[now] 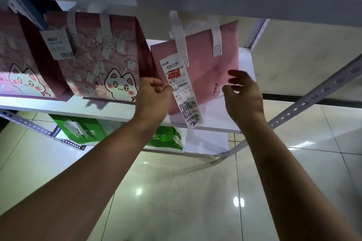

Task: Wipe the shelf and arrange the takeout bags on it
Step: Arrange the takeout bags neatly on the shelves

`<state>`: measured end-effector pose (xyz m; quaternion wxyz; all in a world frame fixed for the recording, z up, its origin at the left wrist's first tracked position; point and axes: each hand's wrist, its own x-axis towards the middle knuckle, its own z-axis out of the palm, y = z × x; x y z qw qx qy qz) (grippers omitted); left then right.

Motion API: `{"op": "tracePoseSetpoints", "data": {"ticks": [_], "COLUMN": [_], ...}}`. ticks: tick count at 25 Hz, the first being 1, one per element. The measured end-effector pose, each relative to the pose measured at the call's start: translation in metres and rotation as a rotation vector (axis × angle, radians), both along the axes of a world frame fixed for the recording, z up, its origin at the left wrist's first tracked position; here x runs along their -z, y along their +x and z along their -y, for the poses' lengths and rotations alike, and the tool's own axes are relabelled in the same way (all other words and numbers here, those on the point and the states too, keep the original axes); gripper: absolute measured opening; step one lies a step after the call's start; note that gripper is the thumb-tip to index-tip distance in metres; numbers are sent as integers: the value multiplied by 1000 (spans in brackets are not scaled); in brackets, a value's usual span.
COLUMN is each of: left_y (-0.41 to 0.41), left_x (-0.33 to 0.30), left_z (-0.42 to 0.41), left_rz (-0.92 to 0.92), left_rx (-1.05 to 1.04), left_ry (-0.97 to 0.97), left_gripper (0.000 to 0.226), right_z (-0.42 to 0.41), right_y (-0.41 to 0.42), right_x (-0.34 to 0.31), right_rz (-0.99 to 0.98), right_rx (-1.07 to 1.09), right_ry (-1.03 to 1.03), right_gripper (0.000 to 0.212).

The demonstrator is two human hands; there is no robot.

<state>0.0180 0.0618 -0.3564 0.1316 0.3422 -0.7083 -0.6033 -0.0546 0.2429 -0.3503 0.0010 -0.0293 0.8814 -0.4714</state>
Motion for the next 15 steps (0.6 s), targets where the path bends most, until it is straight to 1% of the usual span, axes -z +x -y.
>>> {"op": "tracePoseSetpoints", "data": {"ticks": [2,5,7,11,13,15], "left_y": [-8,-14,-14,-10,-8,-6], "left_x": [-3,-7,-7,-12,-13,-15], "left_z": [3,1,-1,-5,-6,-9], "left_rz": [-17,68,97,87,71,64], "left_rx": [-21,63,85,141,179,200], "left_ry": [-3,-70,-63,-31,-13,3], "left_gripper": [28,30,28,20,17,17], "right_z": [3,4,5,11,10,5], "right_y": [-24,-53,-65,-74,-77,-85], "right_x": [2,3,6,8,9,10], "right_rz": [-8,98,146,200,204,173], "right_rx": [34,60,32,-38,7,77], "right_ry": [-52,-85,-96,-205,-226,-171], "right_gripper": [54,70,71,57,62,70]}}
